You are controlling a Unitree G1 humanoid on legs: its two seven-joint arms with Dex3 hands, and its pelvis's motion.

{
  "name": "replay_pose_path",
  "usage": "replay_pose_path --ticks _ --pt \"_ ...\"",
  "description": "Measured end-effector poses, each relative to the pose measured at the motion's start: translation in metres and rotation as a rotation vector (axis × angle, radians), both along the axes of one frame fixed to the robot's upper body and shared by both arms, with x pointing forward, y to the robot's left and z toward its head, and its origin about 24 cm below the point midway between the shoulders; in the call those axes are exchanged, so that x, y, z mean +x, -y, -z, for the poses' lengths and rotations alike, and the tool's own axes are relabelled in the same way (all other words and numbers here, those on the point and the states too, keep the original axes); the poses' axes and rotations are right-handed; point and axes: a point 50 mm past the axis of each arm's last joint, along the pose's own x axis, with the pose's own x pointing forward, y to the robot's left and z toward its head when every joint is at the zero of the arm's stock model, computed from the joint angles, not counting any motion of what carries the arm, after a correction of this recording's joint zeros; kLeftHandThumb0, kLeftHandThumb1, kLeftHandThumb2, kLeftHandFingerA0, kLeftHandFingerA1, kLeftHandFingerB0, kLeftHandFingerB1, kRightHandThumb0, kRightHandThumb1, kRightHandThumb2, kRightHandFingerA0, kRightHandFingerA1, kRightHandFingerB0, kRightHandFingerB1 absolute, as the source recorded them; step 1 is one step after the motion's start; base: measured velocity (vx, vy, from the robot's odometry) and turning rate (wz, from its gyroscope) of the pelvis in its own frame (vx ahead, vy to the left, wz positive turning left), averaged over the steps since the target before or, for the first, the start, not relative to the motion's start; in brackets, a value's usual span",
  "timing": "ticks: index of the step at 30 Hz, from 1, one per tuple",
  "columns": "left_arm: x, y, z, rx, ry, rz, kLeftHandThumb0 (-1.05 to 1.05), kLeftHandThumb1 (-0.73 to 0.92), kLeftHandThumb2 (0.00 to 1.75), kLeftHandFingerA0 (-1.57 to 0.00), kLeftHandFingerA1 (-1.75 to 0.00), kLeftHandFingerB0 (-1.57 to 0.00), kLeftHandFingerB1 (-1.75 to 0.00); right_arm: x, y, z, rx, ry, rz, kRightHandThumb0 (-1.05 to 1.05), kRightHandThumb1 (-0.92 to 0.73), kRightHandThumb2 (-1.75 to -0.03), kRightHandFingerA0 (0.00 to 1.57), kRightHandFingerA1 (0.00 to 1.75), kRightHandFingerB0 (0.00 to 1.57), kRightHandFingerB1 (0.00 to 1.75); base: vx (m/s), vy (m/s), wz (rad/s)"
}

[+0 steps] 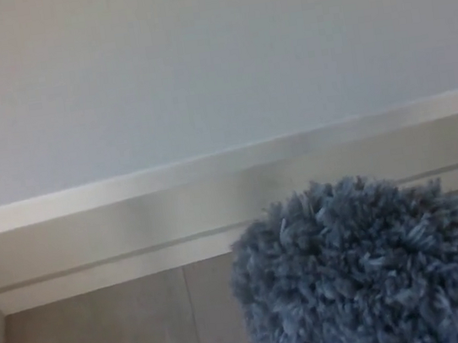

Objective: Pick up a grey duster using the right hand and walk towards the window and then clean the window using the duster

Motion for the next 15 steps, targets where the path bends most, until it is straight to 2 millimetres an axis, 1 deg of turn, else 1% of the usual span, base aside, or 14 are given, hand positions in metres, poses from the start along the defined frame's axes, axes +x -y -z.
replay_pose_path --ticks 1,2,3,4,7,8,9,10,12,13,14,15 --pt "0.0002 -0.0004 -0.0001 0.001 -0.001 -0.001 -0.16 0.66 0.81 -0.96 -1.20 -0.82 -0.89 -0.0004 0.0002 0.0006 -0.004 -0.007 -0.002 -0.35 -0.54 -1.40 1.14 1.75 0.90 1.75 0.28 0.144 -0.16" --pt "0.0003 -0.0004 -0.0001 0.002 -0.001 -0.002 -0.14 0.63 0.86 -0.97 -1.19 -0.81 -0.88 -0.0007 0.0004 0.0008 -0.007 -0.011 -0.002 -0.33 -0.52 -1.46 1.14 1.75 0.91 1.75 0.38 0.189 -0.18" --pt "0.0013 -0.0013 -0.0003 0.003 0.001 -0.003 -0.14 0.63 0.86 -0.97 -1.19 -0.81 -0.88 -0.0011 0.0007 0.0013 -0.011 -0.018 -0.002 -0.33 -0.52 -1.46 1.14 1.75 0.91 1.75 0.37 0.235 0.48" --pt "0.0042 0.0001 0.0003 -0.002 0.007 0.000 -0.15 0.66 0.83 -0.98 -1.18 -0.81 -0.88 -0.0012 0.0008 0.0014 -0.013 -0.023 0.000 -0.32 -0.52 -1.47 1.14 1.75 0.91 1.75 0.31 0.354 -0.69" --pt "0.0074 -0.0089 -0.0030 0.024 0.017 0.000 -0.16 0.67 0.83 -0.93 -1.19 -0.79 -0.88 -0.0007 -0.0013 -0.0007 -0.009 -0.024 -0.005 -0.32 -0.51 -1.49 1.14 1.75 0.91 1.75 0.26 0.247 -0.04" --pt "0.0080 -0.0097 -0.0033 0.026 0.018 0.000 -0.17 0.67 0.83 -0.95 -1.20 -0.81 -0.92 -0.0008 -0.0013 -0.0005 -0.009 -0.027 -0.006 -0.34 -0.50 -1.49 1.14 1.75 0.92 1.75 0.17 0.140 0.00" --pt "0.0087 -0.0098 -0.0033 0.027 0.020 -0.001 -0.17 0.67 0.83 -0.95 -1.20 -0.81 -0.92 -0.0009 -0.0013 -0.0002 -0.011 -0.030 -0.006 -0.34 -0.50 -1.49 1.14 1.75 0.92 1.75 0.16 0.121 0.00" --pt "0.0088 -0.0097 -0.0033 0.026 0.021 -0.002 -0.15 0.66 0.86 -0.96 -1.21 -0.83 -0.96 -0.0012 -0.0013 -0.0001 -0.012 -0.036 -0.005 -0.34 -0.52 -1.46 1.14 1.75 0.92 1.75 0.17 0.079 -0.01" --pt "0.0069 -0.0097 -0.0033 0.026 0.017 -0.004 -0.16 0.67 0.84 -0.95 -1.21 -0.82 -0.95 -0.0020 -0.0013 -0.0014 -0.014 -0.045 -0.005 -0.34 -0.53 -1.45 1.14 1.75 0.92 1.75 0.15 0.045 -0.02" --pt "0.0067 -0.0097 -0.0033 0.026 0.016 -0.004 -0.16 0.66 0.86 -0.97 -1.20 -0.84 -0.97 -0.0021 -0.0013 -0.0026 -0.014 -0.045 -0.005 -0.35 -0.52 -1.46 1.16 1.75 0.93 1.75 0.11 0.013 0.03" --pt "0.0061 -0.0095 -0.0032 0.026 0.015 -0.004 -0.17 0.65 0.86 -0.95 -1.21 -0.81 -0.95 -0.0022 -0.0014 -0.0047 -0.015 -0.045 -0.005 -0.37 -0.51 -1.52 1.15 1.75 0.91 1.75 0.14 -0.018 0.00" --pt "0.0051 -0.0094 -0.0032 0.025 0.012 -0.005 -0.17 0.65 0.86 -0.95 -1.21 -0.81 -0.95 -0.0024 -0.0015 -0.0064 -0.016 -0.044 -0.006 -0.37 -0.51 -1.52 1.15 1.75 0.91 1.75 0.12 -0.057 -0.01"
